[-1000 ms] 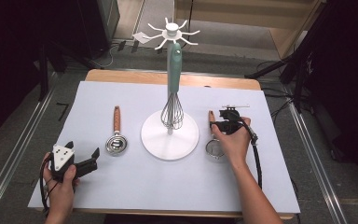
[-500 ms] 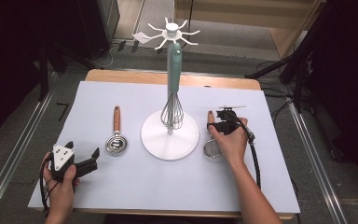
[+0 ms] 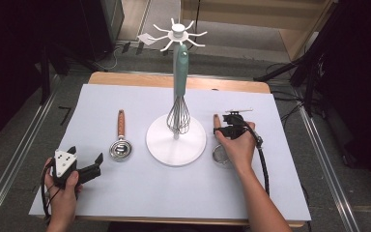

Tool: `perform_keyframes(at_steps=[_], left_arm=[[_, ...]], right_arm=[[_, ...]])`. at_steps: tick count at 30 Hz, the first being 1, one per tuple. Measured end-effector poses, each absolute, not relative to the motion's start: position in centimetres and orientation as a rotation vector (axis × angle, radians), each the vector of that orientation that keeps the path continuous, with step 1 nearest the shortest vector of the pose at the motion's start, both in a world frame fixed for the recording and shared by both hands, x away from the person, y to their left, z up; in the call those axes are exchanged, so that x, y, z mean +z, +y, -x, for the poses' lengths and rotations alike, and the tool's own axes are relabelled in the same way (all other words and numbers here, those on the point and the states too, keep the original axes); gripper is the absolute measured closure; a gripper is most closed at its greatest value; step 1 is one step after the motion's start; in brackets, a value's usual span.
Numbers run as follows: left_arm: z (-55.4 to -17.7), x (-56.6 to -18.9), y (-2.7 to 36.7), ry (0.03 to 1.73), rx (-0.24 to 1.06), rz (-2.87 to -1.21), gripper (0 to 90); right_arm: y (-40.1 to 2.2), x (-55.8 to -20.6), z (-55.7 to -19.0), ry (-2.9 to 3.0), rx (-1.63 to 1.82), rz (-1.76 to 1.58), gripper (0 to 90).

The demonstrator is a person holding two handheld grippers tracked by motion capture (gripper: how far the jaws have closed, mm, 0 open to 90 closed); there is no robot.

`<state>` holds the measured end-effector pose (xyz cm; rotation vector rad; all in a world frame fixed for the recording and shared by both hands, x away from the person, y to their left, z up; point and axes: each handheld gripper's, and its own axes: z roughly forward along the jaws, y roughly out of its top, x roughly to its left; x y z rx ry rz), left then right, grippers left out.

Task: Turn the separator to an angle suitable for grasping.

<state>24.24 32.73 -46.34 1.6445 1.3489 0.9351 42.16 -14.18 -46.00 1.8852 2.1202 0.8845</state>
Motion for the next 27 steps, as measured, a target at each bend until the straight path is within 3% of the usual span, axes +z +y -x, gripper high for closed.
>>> perform_keyframes(at_steps=[10, 20, 24, 27], left_arm=[[-24.3, -46.3, 32.7, 1.349, 0.935, -1.651, 7.8], [-24.3, -46.3, 32.7, 1.348, 0.935, -1.646, 7.7], [-24.2, -46.3, 32.7, 1.347, 0.937, -1.649, 7.7], [-24.2, -46.3, 32.7, 1.346, 0.937, -1.648, 7.7]], right_arm=[[-15.3, -46.0, -42.3, 2.128, 0.875, -1.885, 67.3], [-14.5, -46.2, -42.1, 2.133, 0.784, -1.769, 58.0], [-14.4, -46.2, -42.0, 2.138, 0.778, -1.748, 59.4], [-14.5, -46.2, -42.0, 2.149, 0.788, -1.746, 65.7]])
